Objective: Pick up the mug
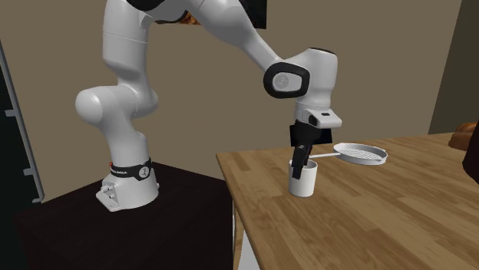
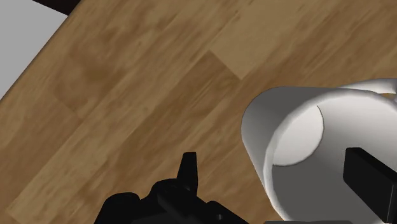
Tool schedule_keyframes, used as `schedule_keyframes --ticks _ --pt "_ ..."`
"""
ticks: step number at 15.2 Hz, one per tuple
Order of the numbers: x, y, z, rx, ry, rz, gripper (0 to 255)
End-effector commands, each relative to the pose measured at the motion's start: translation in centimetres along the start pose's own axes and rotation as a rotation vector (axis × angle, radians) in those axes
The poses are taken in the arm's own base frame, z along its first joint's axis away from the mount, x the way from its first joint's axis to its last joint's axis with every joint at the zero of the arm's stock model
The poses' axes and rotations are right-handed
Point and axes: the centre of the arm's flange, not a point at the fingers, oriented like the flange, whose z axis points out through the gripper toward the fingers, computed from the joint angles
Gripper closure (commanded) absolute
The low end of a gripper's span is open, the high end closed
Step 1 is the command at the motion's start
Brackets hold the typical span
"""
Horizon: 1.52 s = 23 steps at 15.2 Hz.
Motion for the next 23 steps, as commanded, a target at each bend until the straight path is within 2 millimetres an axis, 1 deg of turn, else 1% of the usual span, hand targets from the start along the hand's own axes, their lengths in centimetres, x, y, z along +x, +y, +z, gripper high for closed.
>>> schedule_keyframes --ticks 1,2,4,5,14,23 --pt "0.1 0.1 1.2 0.000 0.001 0.000 0" --pt "0.2 0.1 2.0 0.000 0.001 0.000 0" --pt "0.2 0.1 2.0 0.000 0.001 0.000 0" --pt "0.2 0.1 2.0 0.000 0.001 0.000 255" --pt "0.2 0.1 2.0 0.000 0.001 0.000 255" --pt "-0.3 -0.2 -2.7 0.000 0.001 0.000 255"
